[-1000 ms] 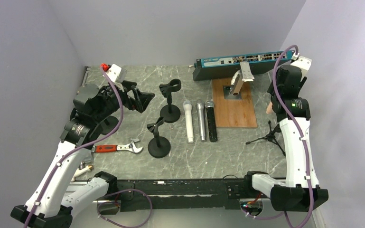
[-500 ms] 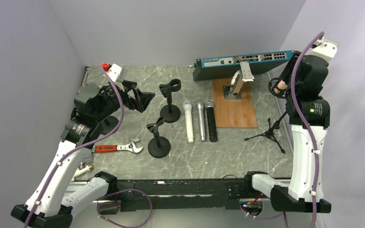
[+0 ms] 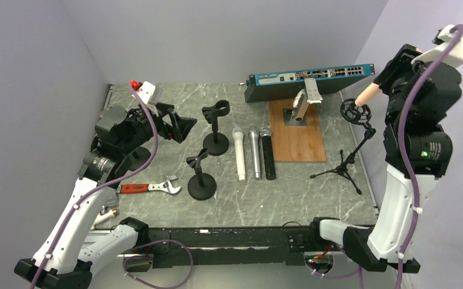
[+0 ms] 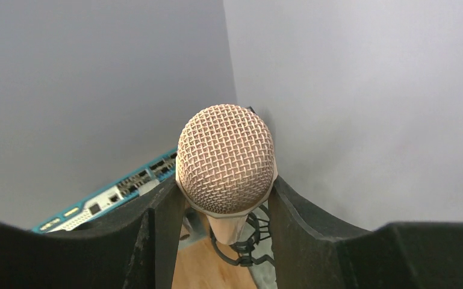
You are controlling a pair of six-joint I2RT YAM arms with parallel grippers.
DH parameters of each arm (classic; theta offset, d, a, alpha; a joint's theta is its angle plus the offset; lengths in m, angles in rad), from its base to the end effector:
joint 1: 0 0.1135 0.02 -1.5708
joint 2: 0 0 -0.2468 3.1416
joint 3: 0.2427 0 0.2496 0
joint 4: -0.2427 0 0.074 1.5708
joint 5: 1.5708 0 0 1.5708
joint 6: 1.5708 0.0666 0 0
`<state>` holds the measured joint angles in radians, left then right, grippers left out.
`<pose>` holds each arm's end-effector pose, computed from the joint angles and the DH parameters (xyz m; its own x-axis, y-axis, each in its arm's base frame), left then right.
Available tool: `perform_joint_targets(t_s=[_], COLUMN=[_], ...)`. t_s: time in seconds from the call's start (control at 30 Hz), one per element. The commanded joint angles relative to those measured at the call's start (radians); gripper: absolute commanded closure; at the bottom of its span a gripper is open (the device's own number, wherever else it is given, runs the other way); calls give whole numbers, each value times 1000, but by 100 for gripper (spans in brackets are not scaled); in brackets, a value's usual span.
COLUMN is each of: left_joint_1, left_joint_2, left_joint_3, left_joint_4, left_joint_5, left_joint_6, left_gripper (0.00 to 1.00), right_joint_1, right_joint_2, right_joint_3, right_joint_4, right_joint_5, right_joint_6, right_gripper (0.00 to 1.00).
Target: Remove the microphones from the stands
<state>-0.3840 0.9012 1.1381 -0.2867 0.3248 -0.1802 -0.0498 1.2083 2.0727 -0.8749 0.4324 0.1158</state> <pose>0.2008 -0.1041 0.4154 -0.1620 -0.1177 -0.9797 0.6318 0.7503 -0.1946 0.1770 -0.0368 0.5661 0.0432 0.1029 -0.9938 0.4618 0.8800 0.1112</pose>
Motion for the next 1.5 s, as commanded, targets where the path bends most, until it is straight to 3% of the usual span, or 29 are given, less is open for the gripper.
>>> perform_joint_targets(t_s=[0.0, 0.27, 0.53, 0.7, 0.87, 1.13, 1.33, 1.47], left_joint_1=[-4, -4, -5, -5, -4, -9, -21, -23], left_joint_2=[2, 12, 21, 25, 34, 39, 35, 33], left_joint_3=[2, 0, 3, 1, -1, -6, -5, -3], left_joint_4=[53, 55, 52, 55, 54, 53, 47, 47], left_joint_5=[14, 16, 19, 25, 22, 6, -14, -12], left_joint_6=[-12, -15, -16, -22, -23, -17, -5, -4], left_gripper=[0, 1, 0, 1, 1, 1, 1, 1], right_joint_1=[2, 7, 106, 392, 581, 689, 713, 740], right_joint_2=[-45, -116, -75, -105, -50, 185, 321, 388], right_joint_3=[68, -108, -293, -527, -743, -732, -720, -700], right_joint_4=[3, 39, 12, 122, 302, 335, 393, 395], right_joint_5=[-113, -650, -1025, -771, -613, -354, -339, -246], right_joint_6=[11, 4, 60, 170, 358, 464, 458, 433], right_gripper=[100, 100, 100, 100, 100, 100, 100, 100])
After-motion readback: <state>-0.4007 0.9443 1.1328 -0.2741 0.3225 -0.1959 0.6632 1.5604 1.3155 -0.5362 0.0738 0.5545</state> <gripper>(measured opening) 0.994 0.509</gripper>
